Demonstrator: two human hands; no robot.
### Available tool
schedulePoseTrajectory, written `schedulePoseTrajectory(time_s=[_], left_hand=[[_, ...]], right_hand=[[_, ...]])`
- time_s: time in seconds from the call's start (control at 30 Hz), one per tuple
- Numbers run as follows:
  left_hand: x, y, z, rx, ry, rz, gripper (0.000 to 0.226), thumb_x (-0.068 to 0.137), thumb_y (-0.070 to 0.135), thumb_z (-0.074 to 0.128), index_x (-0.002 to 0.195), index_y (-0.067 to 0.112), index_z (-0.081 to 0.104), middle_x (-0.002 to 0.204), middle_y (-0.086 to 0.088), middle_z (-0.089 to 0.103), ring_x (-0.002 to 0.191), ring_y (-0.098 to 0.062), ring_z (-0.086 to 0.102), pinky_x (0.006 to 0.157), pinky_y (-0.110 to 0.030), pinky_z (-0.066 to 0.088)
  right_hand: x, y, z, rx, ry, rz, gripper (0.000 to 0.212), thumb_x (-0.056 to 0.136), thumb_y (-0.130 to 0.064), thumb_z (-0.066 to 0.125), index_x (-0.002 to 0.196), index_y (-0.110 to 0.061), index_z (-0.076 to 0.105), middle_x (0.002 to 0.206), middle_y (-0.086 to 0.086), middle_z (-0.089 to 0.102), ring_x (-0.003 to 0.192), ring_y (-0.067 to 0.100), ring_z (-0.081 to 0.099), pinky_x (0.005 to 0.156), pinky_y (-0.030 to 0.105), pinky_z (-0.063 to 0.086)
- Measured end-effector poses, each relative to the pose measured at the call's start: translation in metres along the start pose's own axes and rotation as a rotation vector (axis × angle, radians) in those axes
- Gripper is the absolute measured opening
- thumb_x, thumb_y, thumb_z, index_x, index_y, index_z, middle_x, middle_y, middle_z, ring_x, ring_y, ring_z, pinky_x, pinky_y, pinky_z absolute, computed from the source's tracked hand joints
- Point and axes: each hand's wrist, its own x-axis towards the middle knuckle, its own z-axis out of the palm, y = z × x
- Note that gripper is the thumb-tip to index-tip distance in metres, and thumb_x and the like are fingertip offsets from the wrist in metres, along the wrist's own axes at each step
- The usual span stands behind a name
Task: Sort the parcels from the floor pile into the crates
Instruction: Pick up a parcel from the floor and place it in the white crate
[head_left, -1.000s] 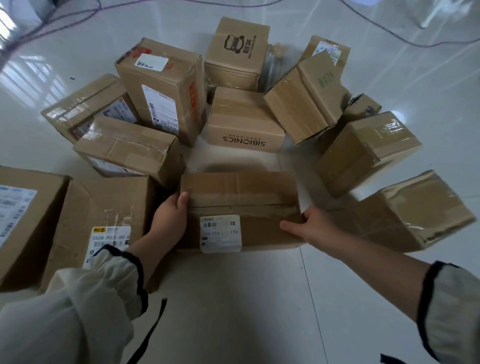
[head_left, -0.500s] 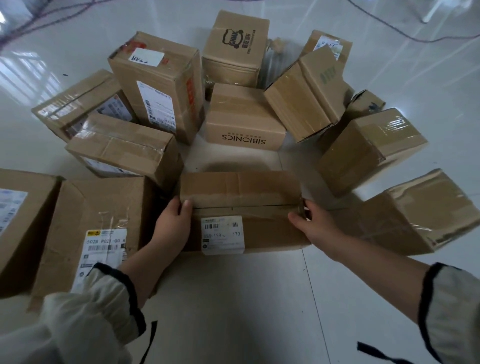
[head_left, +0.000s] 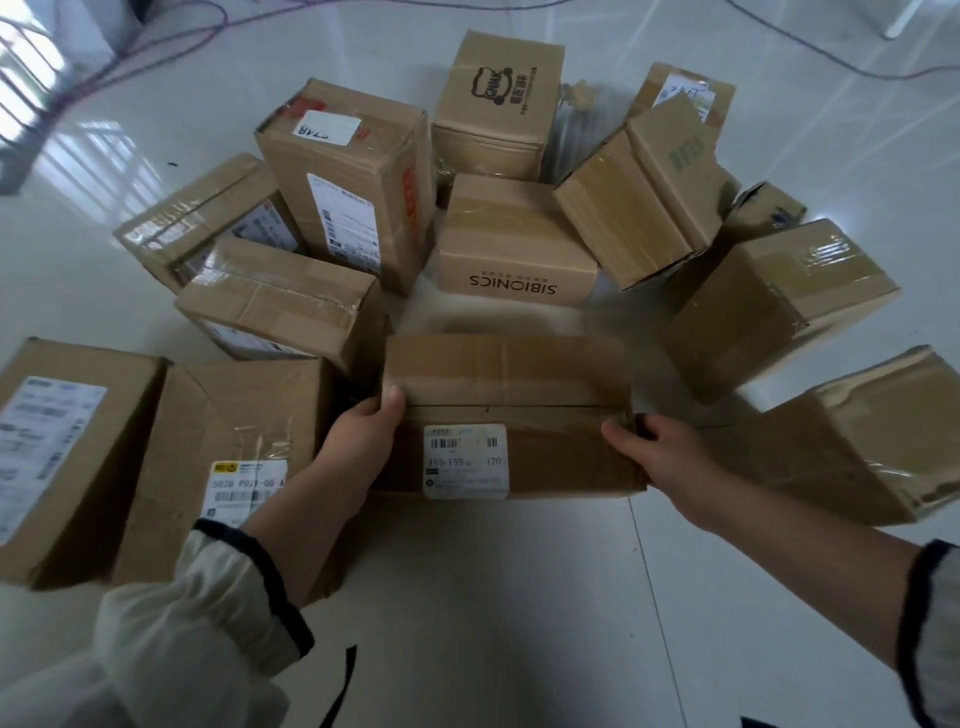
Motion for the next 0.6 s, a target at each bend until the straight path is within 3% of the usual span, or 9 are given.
schedulePoseTrajectory(time_s=[0.1,0.17,0.23,0.37,0.5,0.6], left_hand=[[-0.010,0.027,-0.010,-0.006,0.028,0.026,0.049,0.094,0.053,0.044,0.135,0.026,0.049,0.083,0.008,0.055,0.074,-0.010,0.053,0.063,-0.027,0.042],[-0.027,0.051,-0.019,-0.022,0.030,0.030,0.049,0.091,0.055,0.048,0.130,0.026,0.053,0.089,0.005,0.061,0.082,-0.015,0.059,0.078,-0.034,0.049],[-0.052,0.081,-0.031,-0.043,0.003,0.028,0.046,0.089,0.056,0.051,0.124,0.026,0.057,0.100,0.000,0.066,0.092,-0.020,0.062,0.092,-0.042,0.049],[-0.125,0.167,-0.061,-0.031,-0.017,0.089,0.040,0.087,0.056,0.055,0.119,0.033,0.058,0.097,-0.001,0.067,0.086,-0.018,0.064,0.079,-0.038,0.054],[-0.229,0.267,-0.084,-0.014,-0.051,0.184,0.030,0.089,0.055,0.051,0.109,0.034,0.058,0.093,0.001,0.067,0.083,-0.017,0.065,0.064,-0.031,0.051],[-0.327,0.350,-0.105,-0.042,-0.097,0.218,0.026,0.091,0.052,0.050,0.109,0.034,0.055,0.094,0.001,0.066,0.085,-0.018,0.064,0.068,-0.032,0.051]], right_hand=[[-0.011,-0.019,-0.006,-0.004,0.027,-0.051,0.015,0.089,-0.038,0.058,0.089,-0.023,0.062,0.093,0.002,0.067,0.089,0.019,0.063,0.073,0.030,0.051],[-0.029,-0.040,-0.014,0.006,0.075,-0.083,0.016,0.089,-0.040,0.058,0.086,-0.024,0.062,0.091,0.000,0.067,0.086,0.018,0.064,0.070,0.030,0.051],[-0.053,-0.065,-0.026,0.068,0.114,-0.096,0.020,0.087,-0.038,0.062,0.095,-0.020,0.064,0.093,0.002,0.069,0.088,0.020,0.066,0.077,0.036,0.054],[-0.119,-0.140,-0.070,0.144,0.184,-0.189,0.031,0.082,-0.038,0.066,0.109,-0.024,0.057,0.096,-0.007,0.065,0.076,0.004,0.066,0.059,0.018,0.051],[-0.208,-0.235,-0.141,0.106,0.236,-0.232,0.035,0.084,-0.036,0.066,0.114,-0.026,0.053,0.108,0.000,0.066,0.098,0.020,0.063,0.083,0.040,0.052],[-0.298,-0.318,-0.199,0.152,0.248,-0.254,0.033,0.085,-0.031,0.065,0.115,-0.029,0.051,0.109,-0.003,0.065,0.096,0.017,0.064,0.084,0.038,0.051]])
